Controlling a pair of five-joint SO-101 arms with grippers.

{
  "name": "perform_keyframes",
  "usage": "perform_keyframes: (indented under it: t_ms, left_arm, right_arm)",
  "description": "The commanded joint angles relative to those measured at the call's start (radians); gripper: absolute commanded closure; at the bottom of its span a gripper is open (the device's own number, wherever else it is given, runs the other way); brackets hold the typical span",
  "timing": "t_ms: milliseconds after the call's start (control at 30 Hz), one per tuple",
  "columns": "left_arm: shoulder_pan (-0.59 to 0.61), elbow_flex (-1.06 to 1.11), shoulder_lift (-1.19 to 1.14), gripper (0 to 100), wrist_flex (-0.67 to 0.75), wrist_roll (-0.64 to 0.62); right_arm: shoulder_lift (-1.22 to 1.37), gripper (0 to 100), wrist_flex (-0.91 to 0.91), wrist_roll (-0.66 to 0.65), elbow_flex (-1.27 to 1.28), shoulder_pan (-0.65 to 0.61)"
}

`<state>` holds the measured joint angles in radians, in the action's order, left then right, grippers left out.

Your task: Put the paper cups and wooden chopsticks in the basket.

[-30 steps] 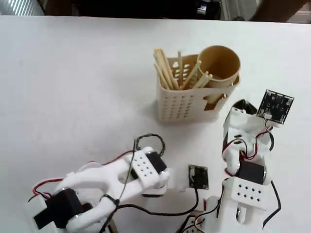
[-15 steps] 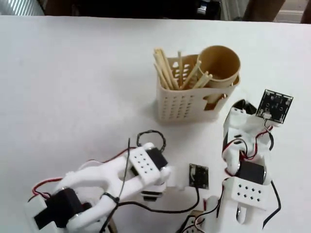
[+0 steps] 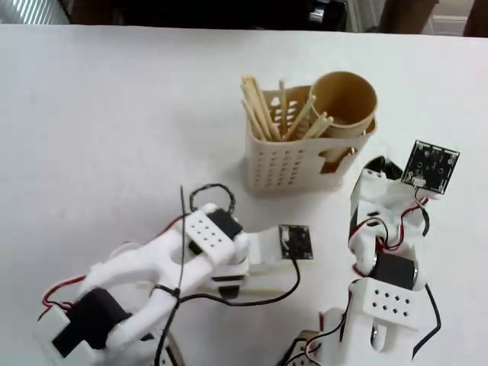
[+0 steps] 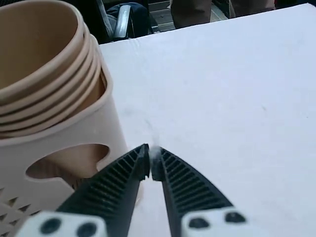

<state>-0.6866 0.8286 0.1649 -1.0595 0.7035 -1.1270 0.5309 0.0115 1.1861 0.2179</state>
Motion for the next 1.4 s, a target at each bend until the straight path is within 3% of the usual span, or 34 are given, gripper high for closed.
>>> perform_keyframes:
  t_ms: [0, 200, 500, 667, 967, 1367]
  left_arm:
    - [0.015, -0.04, 0.002, 75, 0.011, 0.012]
    - [0.01, -0.038, -0.01, 84, 0.011, 0.012]
    - [-0.004, -0.215, -0.248, 85, -0.103, 0.011]
    - [-0.013, -0.253, -0.28, 98, -0.109, -0.026]
    - [-0.015, -0.258, -0.277, 98, -0.149, -0.072]
    - [0.002, -0.252, 0.042, 98, -0.39, -0.069]
  right_arm:
    - [-0.01, 98.1, -0.019, -0.011, -0.009, 0.008]
    - [-0.01, 98.1, -0.019, -0.011, -0.009, 0.008]
    - [-0.01, 98.1, -0.019, -0.011, -0.009, 0.008]
    - [-0.01, 98.1, -0.019, -0.011, -0.009, 0.008]
    - [-0.01, 98.1, -0.019, -0.011, -0.009, 0.008]
    - [-0.01, 98.1, -0.019, -0.011, -0.009, 0.008]
